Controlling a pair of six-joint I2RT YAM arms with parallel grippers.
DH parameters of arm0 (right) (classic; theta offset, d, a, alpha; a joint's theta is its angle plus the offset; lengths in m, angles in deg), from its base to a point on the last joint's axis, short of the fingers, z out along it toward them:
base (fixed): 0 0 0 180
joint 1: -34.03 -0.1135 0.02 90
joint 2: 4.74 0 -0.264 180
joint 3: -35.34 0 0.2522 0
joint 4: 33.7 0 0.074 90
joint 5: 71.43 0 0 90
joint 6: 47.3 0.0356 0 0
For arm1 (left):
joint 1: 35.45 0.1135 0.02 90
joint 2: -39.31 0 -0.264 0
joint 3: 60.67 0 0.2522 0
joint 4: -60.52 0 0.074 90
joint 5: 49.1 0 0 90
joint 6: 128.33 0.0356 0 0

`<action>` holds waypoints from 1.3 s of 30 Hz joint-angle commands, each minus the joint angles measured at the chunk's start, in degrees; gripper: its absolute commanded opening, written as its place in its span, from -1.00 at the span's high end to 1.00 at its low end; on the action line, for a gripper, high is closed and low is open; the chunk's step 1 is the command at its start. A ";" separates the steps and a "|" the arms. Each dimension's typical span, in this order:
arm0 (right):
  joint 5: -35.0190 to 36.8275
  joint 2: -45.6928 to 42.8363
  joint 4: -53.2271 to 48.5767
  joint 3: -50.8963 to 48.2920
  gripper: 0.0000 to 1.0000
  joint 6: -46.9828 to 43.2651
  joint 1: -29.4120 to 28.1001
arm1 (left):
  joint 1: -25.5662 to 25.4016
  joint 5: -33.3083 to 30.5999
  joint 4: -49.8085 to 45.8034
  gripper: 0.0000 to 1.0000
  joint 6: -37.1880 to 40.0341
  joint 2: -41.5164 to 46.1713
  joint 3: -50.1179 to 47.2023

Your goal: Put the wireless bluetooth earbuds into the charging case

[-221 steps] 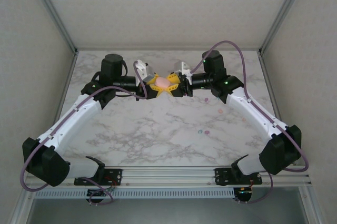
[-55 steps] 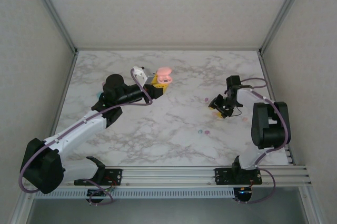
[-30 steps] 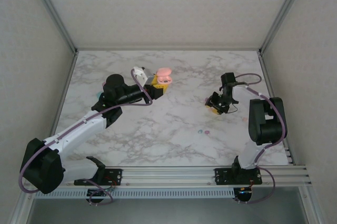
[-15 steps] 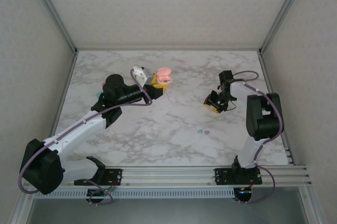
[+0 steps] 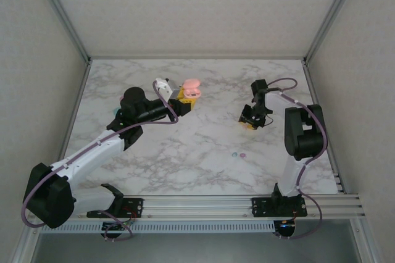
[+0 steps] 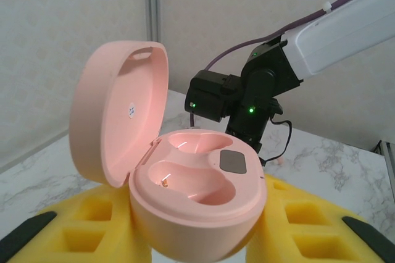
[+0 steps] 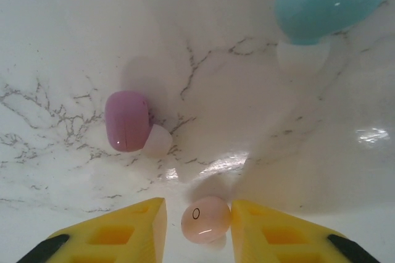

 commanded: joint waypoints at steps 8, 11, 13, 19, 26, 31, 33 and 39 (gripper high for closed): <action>4.09 1.91 -4.24 3.13 0.41 -2.20 -1.26 | -0.49 -0.22 0.12 0.56 0.61 1.42 0.80; 4.69 2.27 -4.93 3.59 0.42 -2.87 -1.37 | -0.50 -0.22 0.21 0.56 0.59 1.42 0.70; 4.91 2.53 -5.40 3.94 0.42 -3.56 -1.44 | -0.45 -0.22 0.30 0.56 0.56 1.48 0.70; 5.28 3.42 -7.17 5.46 0.43 -4.69 -2.01 | -0.48 -0.22 0.56 0.56 0.41 1.31 0.70; 5.45 3.59 -6.85 5.49 0.43 -3.71 -2.90 | -0.49 -0.30 0.74 0.56 0.32 1.67 0.35; 6.79 4.34 -7.38 6.13 0.46 -4.26 -3.09 | -0.45 -0.57 0.47 0.56 0.51 2.20 0.00; 7.78 4.68 -7.97 6.44 0.44 -4.67 -3.09 | -0.47 -0.75 0.41 0.56 0.59 2.45 -0.16; 8.43 5.39 -8.17 7.21 0.44 -5.14 -3.10 | -0.45 -0.75 0.56 0.55 0.59 2.21 -0.18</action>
